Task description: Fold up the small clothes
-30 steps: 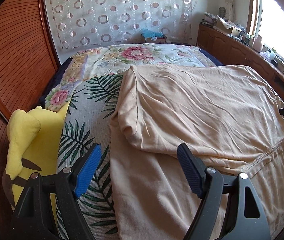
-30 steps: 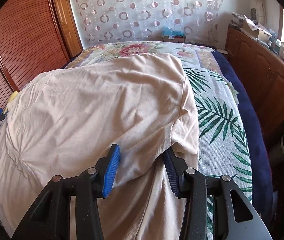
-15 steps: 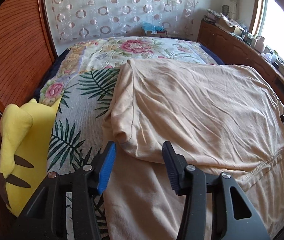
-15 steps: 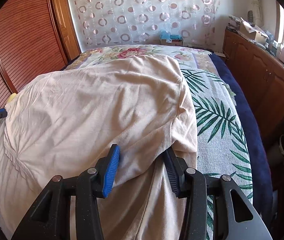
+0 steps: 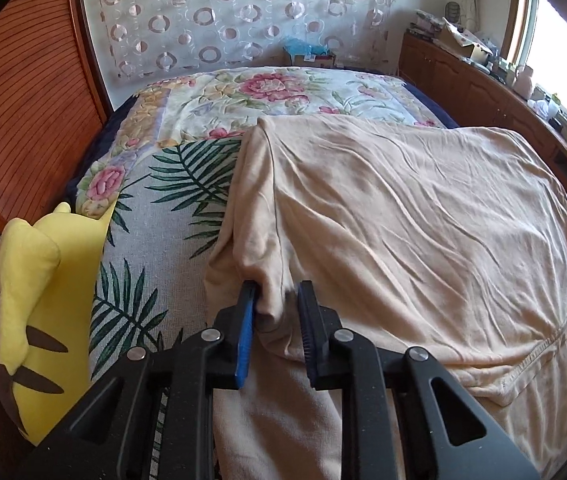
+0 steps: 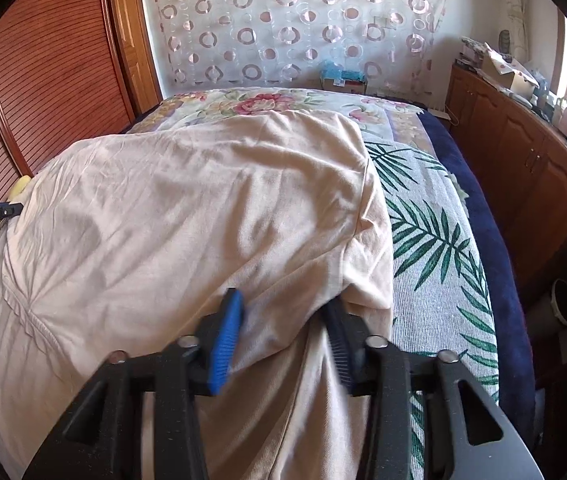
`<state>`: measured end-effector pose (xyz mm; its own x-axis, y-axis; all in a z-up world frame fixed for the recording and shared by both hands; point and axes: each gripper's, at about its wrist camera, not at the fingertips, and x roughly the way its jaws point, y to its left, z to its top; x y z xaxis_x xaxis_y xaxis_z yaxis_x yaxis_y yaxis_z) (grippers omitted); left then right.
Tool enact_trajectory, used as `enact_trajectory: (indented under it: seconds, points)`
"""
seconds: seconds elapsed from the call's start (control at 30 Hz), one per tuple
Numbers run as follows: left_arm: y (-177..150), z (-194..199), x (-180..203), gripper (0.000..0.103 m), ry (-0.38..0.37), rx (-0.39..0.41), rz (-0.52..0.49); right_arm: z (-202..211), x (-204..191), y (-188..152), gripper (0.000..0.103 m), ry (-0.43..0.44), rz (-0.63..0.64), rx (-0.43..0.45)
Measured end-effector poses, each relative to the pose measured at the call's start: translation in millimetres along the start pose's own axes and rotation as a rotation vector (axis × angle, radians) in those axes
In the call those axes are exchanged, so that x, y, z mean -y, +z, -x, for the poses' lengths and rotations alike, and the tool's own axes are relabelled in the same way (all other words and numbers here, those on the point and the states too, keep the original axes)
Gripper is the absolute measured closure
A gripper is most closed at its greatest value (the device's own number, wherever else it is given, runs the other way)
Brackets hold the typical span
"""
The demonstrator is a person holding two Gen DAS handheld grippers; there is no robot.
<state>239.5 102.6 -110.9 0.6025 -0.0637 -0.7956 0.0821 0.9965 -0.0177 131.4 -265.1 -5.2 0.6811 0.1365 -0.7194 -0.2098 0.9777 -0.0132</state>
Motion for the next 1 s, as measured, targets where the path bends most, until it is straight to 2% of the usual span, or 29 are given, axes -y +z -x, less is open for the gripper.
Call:
enact_trajectory:
  seconds: [0.03,0.07,0.17,0.2,0.47,0.6,0.8,1.0]
  points:
    - [-0.2,1.9,0.8,0.086,0.001,0.007,-0.006,-0.7,0.2,1.7,0.068,-0.001,0.002,-0.001]
    - [0.1,3.4,1.8,0.096,0.003,0.014,-0.014,-0.7,0.4,3.3,0.071,-0.001,0.004,0.002]
    - [2.1,7.6,3.6,0.097,0.01,0.029,-0.03,0.3,-1.6,7.0,0.096,-0.002,0.022,0.019]
    - [2.3,9.5,4.2,0.097,0.004,0.034,-0.033,1.2,-2.8,7.7,0.098,-0.004,0.031,0.024]
    - [8.9,56.2,7.4,0.099,-0.036,0.157,-0.03,30.4,-5.2,9.1,0.099,0.043,0.038,0.121]
    - [7.4,72.9,12.2,0.099,-0.04,0.187,-0.039,49.5,-4.9,6.6,0.099,0.053,0.038,0.167]
    - [-1.1,105.9,9.3,0.099,-0.056,0.258,-0.012,73.8,-1.6,-6.5,0.099,0.055,0.034,0.226]
    - [-18.2,131.9,7.9,0.099,-0.055,0.291,-0.014,96.9,2.4,-18.8,0.099,0.066,0.039,0.256]
